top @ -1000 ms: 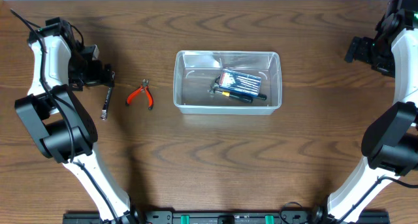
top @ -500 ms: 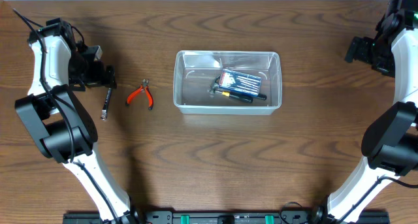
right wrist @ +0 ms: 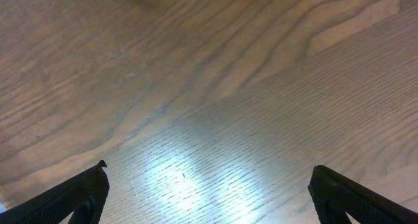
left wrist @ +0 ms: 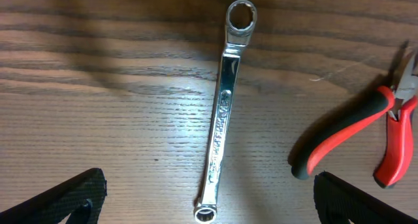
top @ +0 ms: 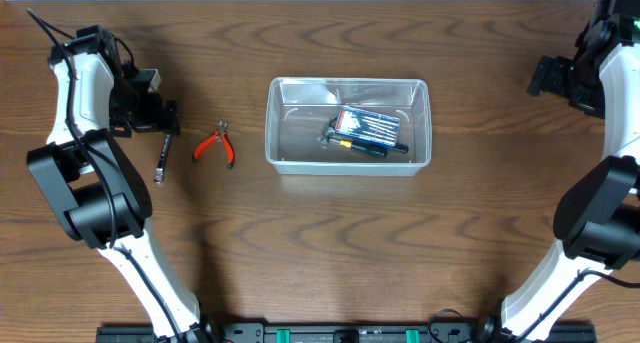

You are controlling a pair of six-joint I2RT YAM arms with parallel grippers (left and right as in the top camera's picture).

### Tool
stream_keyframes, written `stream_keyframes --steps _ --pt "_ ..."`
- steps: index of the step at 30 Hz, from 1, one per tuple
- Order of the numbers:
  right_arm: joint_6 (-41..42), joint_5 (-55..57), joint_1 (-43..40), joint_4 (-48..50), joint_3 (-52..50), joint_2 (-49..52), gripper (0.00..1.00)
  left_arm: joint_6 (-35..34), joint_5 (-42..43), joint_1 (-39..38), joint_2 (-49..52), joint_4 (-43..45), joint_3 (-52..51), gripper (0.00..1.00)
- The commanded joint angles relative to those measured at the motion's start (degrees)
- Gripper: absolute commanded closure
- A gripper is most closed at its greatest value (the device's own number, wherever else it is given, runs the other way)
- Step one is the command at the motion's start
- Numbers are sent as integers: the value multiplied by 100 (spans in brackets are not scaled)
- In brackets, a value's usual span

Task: Pack container
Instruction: 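Lower the left gripper and close it on the wrench shaft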

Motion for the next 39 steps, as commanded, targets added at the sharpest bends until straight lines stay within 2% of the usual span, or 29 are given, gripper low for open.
stream_keyframes --steps 1,19,39 --pt "76 17 -24 13 -15 11 1 11 -68 9 144 -28 -111 0" --pt "79 17 -24 13 -15 11 1 -251 -68 9 144 501 -603 0" --pt "76 15 -24 13 -15 11 1 -315 -66 9 511 461 -603 0"
